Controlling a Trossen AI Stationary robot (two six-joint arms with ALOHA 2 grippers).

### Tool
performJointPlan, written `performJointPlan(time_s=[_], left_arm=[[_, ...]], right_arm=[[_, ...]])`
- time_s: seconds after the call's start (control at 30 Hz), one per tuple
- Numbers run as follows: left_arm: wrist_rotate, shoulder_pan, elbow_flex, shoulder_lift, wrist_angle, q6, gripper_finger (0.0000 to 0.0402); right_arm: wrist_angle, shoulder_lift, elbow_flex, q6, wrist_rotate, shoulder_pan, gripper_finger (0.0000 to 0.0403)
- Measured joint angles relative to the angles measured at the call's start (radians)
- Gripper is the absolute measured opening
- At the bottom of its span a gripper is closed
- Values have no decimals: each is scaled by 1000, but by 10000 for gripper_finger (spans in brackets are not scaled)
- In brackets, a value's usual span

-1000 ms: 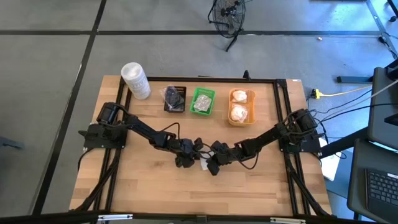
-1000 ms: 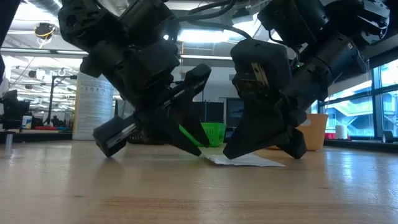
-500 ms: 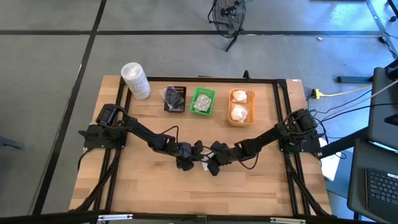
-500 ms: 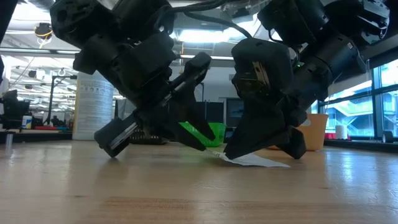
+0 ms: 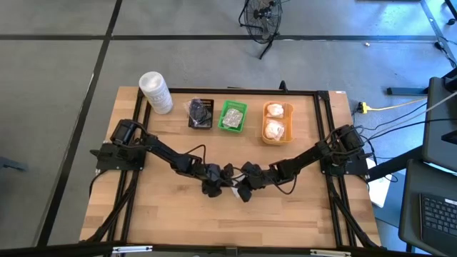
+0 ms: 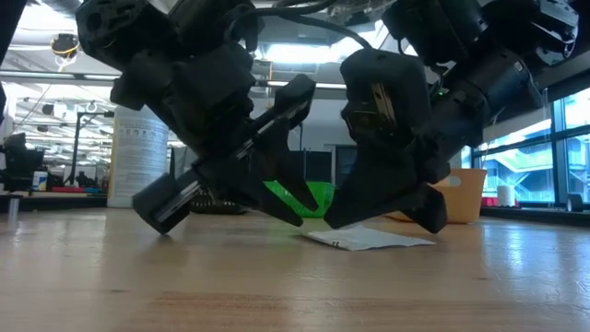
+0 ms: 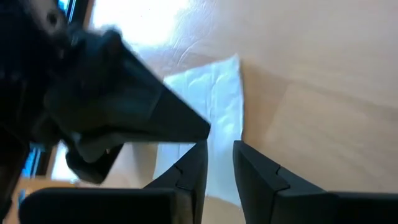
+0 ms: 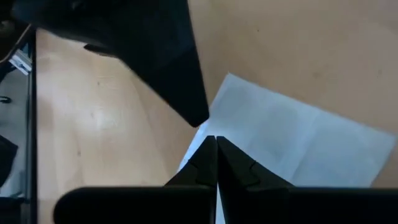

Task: Pick & Place Travel size toiletries
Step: Put the white bandage pack into the green bin

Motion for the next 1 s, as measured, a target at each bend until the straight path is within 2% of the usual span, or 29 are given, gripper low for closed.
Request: performJointPlan(time_s=[0.2, 0.33, 0.47, 0.6, 0.67, 0.87, 1.0], left_arm=[[-156, -24, -2, -5, -3, -83, 72], [-210, -47, -1, -14, -2, -90, 65], [-173, -59, -1, -23, 0, -126, 56], [-48, -57, -3, -22, 11, -156, 45], [-10, -45, -5, -20, 25, -178, 38], [-30, -18, -5, -19, 100, -186, 21], [31, -7, -4, -20, 131, -204, 12]], right_arm=[[-8, -25, 0, -106, -7, 11, 2], [-56, -83, 0, -143, -19, 30, 2], [-214, -179, 0, -147, 10, 49, 2], [-327, -251, 0, -140, 30, 54, 2], [-350, -262, 0, -118, 31, 53, 2], [-435, -244, 0, -34, -8, 40, 16], [-458, -228, 0, 16, 8, 39, 34]])
